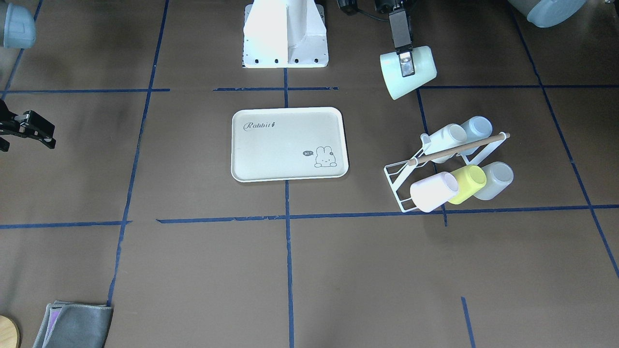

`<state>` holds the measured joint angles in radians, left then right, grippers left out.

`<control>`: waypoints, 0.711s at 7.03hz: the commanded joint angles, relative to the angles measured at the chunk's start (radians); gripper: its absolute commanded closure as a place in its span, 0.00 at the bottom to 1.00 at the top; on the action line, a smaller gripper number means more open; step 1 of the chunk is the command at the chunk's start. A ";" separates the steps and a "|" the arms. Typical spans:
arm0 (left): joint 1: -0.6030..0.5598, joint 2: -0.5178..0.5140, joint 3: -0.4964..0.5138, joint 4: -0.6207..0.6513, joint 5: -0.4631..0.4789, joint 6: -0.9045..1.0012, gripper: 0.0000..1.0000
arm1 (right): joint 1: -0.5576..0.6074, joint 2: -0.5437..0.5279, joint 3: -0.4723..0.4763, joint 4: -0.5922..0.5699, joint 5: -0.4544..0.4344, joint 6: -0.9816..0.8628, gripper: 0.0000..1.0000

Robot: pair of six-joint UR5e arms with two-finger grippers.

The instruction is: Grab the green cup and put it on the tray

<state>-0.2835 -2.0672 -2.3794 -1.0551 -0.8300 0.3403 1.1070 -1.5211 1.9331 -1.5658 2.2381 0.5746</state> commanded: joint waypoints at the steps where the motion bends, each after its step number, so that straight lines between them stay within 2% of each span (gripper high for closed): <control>1: 0.009 0.001 0.044 -0.266 -0.095 -0.326 0.82 | 0.001 0.001 0.003 0.000 -0.002 0.002 0.00; 3: 0.038 0.002 0.220 -0.632 -0.095 -0.524 0.82 | 0.001 -0.001 0.001 0.000 -0.002 0.002 0.00; 5: 0.041 0.007 0.413 -1.022 -0.094 -0.648 0.89 | 0.001 -0.001 0.001 0.000 -0.002 0.002 0.00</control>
<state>-0.2452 -2.0622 -2.0750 -1.8608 -0.9242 -0.2332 1.1075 -1.5216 1.9343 -1.5662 2.2365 0.5761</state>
